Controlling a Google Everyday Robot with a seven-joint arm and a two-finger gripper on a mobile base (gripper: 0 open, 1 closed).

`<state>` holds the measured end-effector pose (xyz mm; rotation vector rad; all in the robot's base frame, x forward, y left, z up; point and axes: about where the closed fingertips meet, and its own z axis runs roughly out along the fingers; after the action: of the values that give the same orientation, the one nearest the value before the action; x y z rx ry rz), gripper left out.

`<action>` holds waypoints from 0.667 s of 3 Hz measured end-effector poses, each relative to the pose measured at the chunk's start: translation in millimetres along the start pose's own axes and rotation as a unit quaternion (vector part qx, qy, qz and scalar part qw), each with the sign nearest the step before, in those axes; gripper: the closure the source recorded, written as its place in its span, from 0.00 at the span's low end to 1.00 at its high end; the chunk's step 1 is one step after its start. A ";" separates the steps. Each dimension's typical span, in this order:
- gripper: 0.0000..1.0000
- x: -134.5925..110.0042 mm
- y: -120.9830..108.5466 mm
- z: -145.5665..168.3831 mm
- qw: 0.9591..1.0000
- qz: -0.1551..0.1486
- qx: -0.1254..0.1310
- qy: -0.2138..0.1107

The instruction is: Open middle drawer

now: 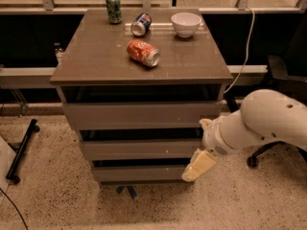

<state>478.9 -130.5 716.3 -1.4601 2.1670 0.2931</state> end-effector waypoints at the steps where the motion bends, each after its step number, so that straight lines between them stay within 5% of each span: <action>1: 0.00 2.2 -7.3 30.3 1.000 0.022 0.008 -0.014; 2: 0.00 5.3 -15.8 63.8 0.998 0.041 0.015 -0.033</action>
Offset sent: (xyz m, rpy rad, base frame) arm 0.0551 0.0261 -0.0941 0.1321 -0.0264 -0.1320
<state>510.1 -112.7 661.0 -1.3287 2.1730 0.3321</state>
